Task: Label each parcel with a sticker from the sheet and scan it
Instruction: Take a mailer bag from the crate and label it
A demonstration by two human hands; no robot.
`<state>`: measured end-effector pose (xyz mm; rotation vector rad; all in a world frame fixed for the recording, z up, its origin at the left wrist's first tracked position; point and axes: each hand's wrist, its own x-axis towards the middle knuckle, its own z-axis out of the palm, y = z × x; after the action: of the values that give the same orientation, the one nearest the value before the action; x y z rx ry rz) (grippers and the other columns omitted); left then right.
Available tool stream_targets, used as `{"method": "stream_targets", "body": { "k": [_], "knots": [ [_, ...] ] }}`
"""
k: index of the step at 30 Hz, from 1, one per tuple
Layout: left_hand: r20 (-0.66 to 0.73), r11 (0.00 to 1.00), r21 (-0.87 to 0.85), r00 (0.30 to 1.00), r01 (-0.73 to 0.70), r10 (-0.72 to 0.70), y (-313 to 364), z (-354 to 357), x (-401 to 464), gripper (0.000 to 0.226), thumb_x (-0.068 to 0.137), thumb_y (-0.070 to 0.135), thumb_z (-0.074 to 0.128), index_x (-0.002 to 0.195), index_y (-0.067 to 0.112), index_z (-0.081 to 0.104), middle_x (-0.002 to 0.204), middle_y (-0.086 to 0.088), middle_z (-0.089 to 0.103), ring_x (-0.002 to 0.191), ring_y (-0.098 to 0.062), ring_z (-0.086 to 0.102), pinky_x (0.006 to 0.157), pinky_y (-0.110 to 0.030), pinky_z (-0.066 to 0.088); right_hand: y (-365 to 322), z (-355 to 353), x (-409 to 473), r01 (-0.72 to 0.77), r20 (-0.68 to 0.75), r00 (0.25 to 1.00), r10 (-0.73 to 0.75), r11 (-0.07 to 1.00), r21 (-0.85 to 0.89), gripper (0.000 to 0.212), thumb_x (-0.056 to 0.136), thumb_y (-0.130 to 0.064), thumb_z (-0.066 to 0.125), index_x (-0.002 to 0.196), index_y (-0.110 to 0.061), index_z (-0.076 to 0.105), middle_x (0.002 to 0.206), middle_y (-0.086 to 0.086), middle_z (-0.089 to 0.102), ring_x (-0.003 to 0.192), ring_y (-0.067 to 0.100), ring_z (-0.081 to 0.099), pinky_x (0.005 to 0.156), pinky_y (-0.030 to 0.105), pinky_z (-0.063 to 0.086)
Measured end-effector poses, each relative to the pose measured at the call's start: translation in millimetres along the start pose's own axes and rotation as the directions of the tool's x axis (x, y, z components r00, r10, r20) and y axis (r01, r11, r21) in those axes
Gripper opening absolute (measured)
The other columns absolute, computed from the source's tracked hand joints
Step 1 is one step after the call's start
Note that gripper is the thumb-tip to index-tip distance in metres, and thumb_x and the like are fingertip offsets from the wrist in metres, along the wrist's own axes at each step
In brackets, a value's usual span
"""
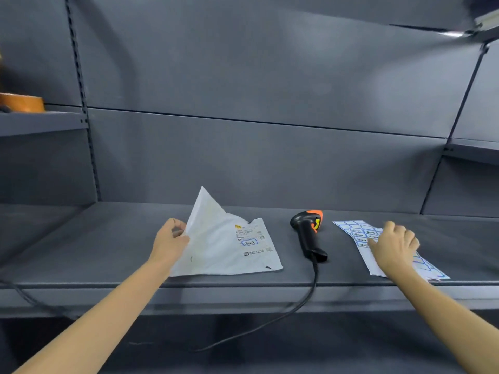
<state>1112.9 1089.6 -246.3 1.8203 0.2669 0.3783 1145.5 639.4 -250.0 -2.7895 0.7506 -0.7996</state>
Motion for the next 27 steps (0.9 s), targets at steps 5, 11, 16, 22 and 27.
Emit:
{"method": "stream_targets", "body": {
  "k": [5, 11, 16, 22, 27],
  "knots": [
    [0.017, 0.972, -0.231, 0.999, -0.034, 0.039, -8, -8, -12, 0.023, 0.092, 0.000, 0.051, 0.101, 0.021, 0.053, 0.094, 0.010, 0.063, 0.075, -0.012, 0.062, 0.058, -0.026, 0.046, -62, -4, -18, 0.149, 0.086, 0.981, -0.174, 0.960, 0.238, 0.043, 0.091, -0.028, 0.060, 0.129, -0.009, 0.052, 0.128, 0.016, 0.055, 0.124, 0.036, 0.042, 0.102, 0.042, 0.031],
    [0.051, 0.924, -0.379, 0.997, -0.037, 0.061, 5, -16, -18, 0.023, 0.091, 0.003, 0.057, 0.103, 0.023, 0.056, 0.084, 0.005, 0.070, 0.068, -0.015, 0.064, 0.060, -0.029, 0.049, -130, -32, -46, 0.053, 0.300, 0.858, -0.417, 0.653, 0.755, 0.030, 0.092, -0.042, 0.058, 0.112, -0.021, 0.062, 0.111, -0.011, 0.064, 0.113, 0.015, 0.057, 0.094, 0.028, 0.041],
    [0.077, 0.890, -0.454, 0.994, -0.031, 0.074, 28, -5, -22, 0.022, 0.091, 0.006, 0.059, 0.106, 0.022, 0.055, 0.099, -0.006, 0.065, 0.082, -0.025, 0.059, 0.077, -0.039, 0.048, -146, -50, -62, -0.397, 0.472, 0.589, -0.656, 0.274, 0.876, 0.038, 0.088, -0.037, 0.065, 0.118, -0.014, 0.064, 0.115, 0.006, 0.070, 0.107, 0.024, 0.067, 0.087, 0.037, 0.055],
    [0.221, 0.882, -0.471, 0.964, -0.029, 0.150, 65, 31, -42, 0.023, 0.090, 0.006, 0.060, 0.107, 0.020, 0.055, 0.110, -0.003, 0.066, 0.093, -0.026, 0.066, 0.083, -0.045, 0.055, -98, -71, -49, -0.438, 0.455, 0.675, -0.581, 0.181, 0.881, 0.045, 0.074, -0.019, 0.076, 0.116, -0.010, 0.066, 0.115, 0.012, 0.070, 0.103, 0.029, 0.068, 0.074, 0.037, 0.058],
    [0.403, 0.869, -0.481, 0.852, -0.115, 0.335, 86, 88, -86, 0.032, 0.094, 0.013, 0.057, 0.124, 0.020, 0.050, 0.118, 0.013, 0.063, 0.100, -0.001, 0.064, 0.075, -0.015, 0.052, 2, -83, -32, -0.471, 0.494, 0.759, -0.423, 0.167, 0.866, 0.042, 0.076, -0.017, 0.075, 0.117, -0.011, 0.067, 0.118, 0.014, 0.068, 0.104, 0.032, 0.067, 0.073, 0.040, 0.058]
  ]
}}
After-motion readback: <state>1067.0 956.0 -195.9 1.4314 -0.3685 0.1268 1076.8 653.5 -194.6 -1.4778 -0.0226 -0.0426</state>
